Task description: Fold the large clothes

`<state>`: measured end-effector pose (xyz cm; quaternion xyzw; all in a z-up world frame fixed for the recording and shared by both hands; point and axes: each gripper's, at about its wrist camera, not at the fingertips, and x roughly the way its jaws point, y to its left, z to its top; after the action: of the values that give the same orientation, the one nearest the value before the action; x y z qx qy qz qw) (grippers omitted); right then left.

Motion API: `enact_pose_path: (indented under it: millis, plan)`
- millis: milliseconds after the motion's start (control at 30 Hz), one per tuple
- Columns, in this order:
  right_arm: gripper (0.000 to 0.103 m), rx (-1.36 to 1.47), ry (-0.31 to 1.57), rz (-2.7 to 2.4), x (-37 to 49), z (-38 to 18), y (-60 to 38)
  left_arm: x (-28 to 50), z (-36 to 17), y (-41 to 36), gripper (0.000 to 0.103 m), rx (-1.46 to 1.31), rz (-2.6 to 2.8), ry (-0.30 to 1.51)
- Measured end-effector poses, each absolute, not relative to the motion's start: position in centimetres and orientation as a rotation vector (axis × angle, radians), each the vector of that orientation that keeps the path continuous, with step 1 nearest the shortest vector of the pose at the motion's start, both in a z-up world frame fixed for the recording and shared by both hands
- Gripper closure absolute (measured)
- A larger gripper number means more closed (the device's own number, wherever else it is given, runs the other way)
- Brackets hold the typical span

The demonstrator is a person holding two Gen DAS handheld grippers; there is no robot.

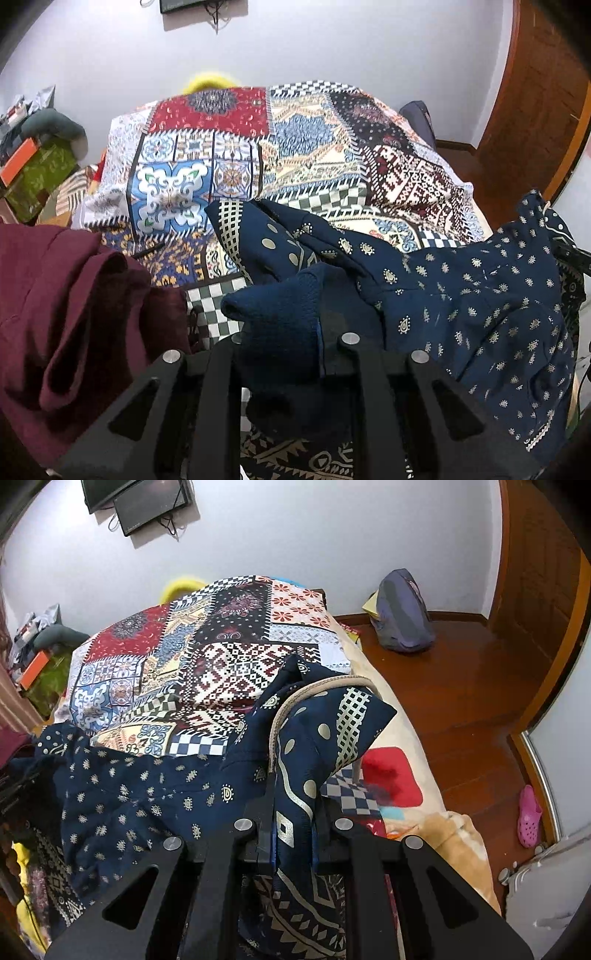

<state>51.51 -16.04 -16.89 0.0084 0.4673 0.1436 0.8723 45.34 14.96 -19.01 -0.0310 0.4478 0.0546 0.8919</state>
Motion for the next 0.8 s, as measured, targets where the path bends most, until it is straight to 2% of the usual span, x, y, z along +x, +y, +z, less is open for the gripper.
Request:
enact_pose_path:
  millis: [233,300,367,533,600,667,733,800]
  plan:
    - [0.084,-0.167,0.983,0.21,49.4,-15.3,-16.3,43.5,-18.7,14.9,0.076,-0.001,0.154,0.973]
    - [0.077,-0.166,0.955,0.216,48.0,-13.8,-16.9,42.5,-17.9,14.7,0.068,0.017,0.155,0.963]
    - [0.058,-0.148,0.93,0.222,46.5,-12.3,-17.6,41.1,-16.8,14.5,0.058,0.023,0.145,0.95]
    - [0.051,-0.183,0.859,0.233,42.5,-8.6,-18.1,37.2,-13.6,13.7,0.055,0.027,0.114,0.899]
    - [0.048,-0.201,0.838,0.249,40.7,-7.3,-18.1,35.4,-12.3,13.4,0.048,0.032,0.109,0.875]
    - [0.048,-0.208,0.818,0.261,39.2,-6.4,-17.9,33.1,-11.0,13.0,0.046,0.034,0.101,0.845]
    - [0.042,-0.206,0.801,0.267,37.5,-5.8,-17.9,31.1,-10.3,12.6,0.045,0.034,0.091,0.832]
    - [0.032,-0.194,0.783,0.274,35.7,-5.3,-18.2,29.3,-9.8,12.5,0.044,0.031,0.08,0.824]
